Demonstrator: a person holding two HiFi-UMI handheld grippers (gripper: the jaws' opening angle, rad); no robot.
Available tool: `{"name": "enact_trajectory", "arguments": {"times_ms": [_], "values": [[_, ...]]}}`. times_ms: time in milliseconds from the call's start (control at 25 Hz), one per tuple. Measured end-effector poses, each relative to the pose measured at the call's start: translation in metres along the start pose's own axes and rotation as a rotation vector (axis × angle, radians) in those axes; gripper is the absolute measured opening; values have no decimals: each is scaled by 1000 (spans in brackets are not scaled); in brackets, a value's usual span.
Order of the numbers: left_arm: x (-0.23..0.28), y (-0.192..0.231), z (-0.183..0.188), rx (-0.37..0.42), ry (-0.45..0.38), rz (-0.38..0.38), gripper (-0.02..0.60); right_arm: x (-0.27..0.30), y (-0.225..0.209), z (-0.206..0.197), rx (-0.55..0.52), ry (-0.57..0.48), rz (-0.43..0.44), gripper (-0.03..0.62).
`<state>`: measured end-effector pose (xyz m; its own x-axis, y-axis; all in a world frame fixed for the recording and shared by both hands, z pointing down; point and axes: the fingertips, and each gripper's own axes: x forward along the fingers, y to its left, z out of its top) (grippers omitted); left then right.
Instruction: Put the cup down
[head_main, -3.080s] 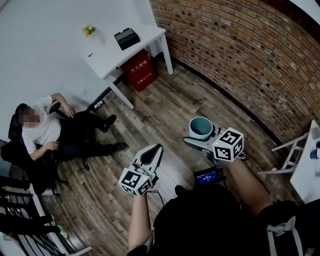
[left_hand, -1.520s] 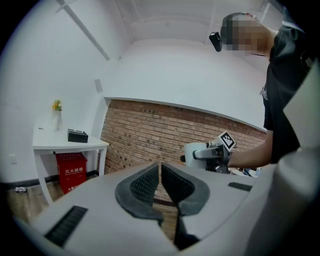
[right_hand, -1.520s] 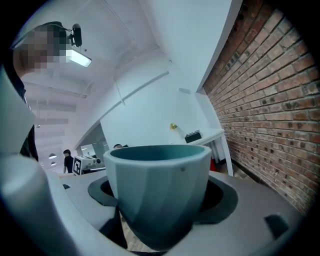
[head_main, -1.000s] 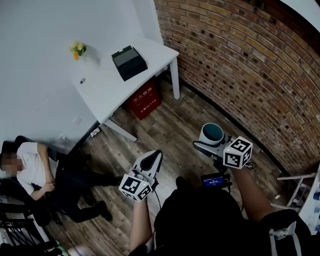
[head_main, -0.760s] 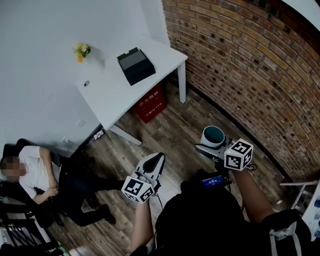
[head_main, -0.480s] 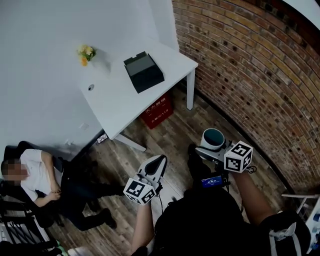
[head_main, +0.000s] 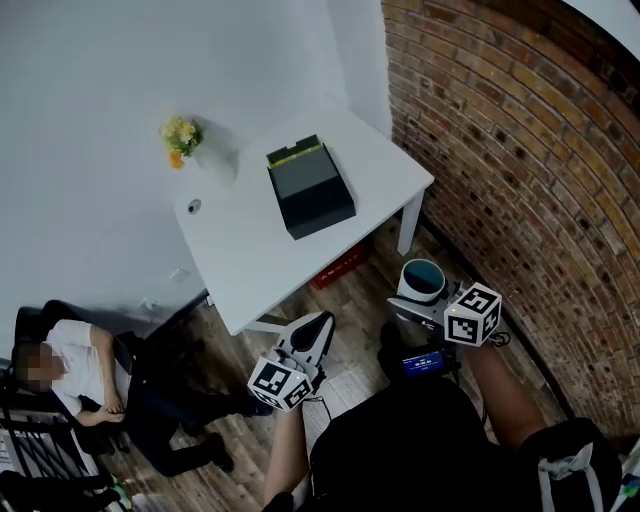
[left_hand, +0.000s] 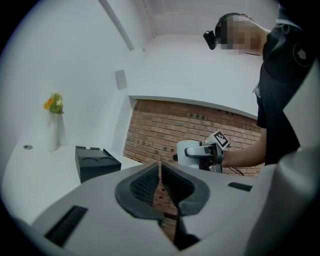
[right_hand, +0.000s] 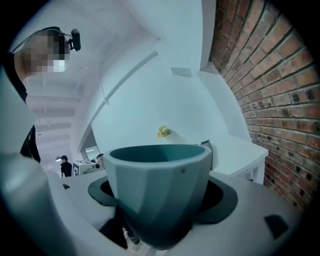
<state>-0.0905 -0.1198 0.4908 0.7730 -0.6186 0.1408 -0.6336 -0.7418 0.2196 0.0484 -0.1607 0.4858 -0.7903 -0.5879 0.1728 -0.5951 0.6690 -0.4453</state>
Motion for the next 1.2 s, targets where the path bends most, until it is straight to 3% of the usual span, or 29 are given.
{"name": "enact_trajectory", "arguments": {"times_ms": [280, 560, 880, 1200], "values": [[74, 67, 44, 20, -8, 54, 26, 55, -69, 54, -4, 31, 57, 407], [115, 103, 63, 26, -4, 68, 26, 91, -108, 82, 4, 32, 92, 407], [115, 134, 59, -8, 10, 86, 26, 123, -116, 87, 14, 51, 96, 407], [118, 144, 63, -9, 12, 36, 26, 148, -113, 97, 23, 35, 84, 407]]}}
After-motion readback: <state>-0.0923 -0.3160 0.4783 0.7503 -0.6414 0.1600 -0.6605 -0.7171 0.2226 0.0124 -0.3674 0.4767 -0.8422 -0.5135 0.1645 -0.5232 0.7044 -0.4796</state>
